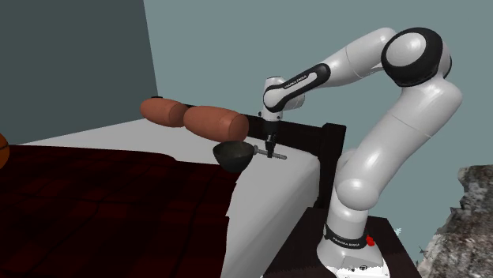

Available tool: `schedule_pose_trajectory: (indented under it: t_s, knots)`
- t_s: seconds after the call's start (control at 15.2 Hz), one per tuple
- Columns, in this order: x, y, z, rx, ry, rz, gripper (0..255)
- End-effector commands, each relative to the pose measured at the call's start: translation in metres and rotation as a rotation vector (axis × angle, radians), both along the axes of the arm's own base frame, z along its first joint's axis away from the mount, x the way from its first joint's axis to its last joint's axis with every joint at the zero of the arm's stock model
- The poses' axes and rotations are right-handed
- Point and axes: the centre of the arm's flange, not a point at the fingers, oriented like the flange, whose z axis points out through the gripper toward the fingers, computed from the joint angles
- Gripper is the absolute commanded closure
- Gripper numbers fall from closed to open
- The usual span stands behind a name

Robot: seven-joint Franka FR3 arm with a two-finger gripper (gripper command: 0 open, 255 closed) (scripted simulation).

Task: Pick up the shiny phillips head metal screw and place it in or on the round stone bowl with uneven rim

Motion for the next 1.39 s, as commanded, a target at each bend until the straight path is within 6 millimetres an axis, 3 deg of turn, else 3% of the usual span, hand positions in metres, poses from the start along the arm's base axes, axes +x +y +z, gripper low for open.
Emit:
schedule_pose_trajectory:
  t_s: [0.0, 1.32]
  knots:
    - [0.001, 0.0, 0.011, 0.0, 0.0, 0.0, 255]
    - [0.001, 0.0, 0.117, 0.0, 0.0, 0.0, 255]
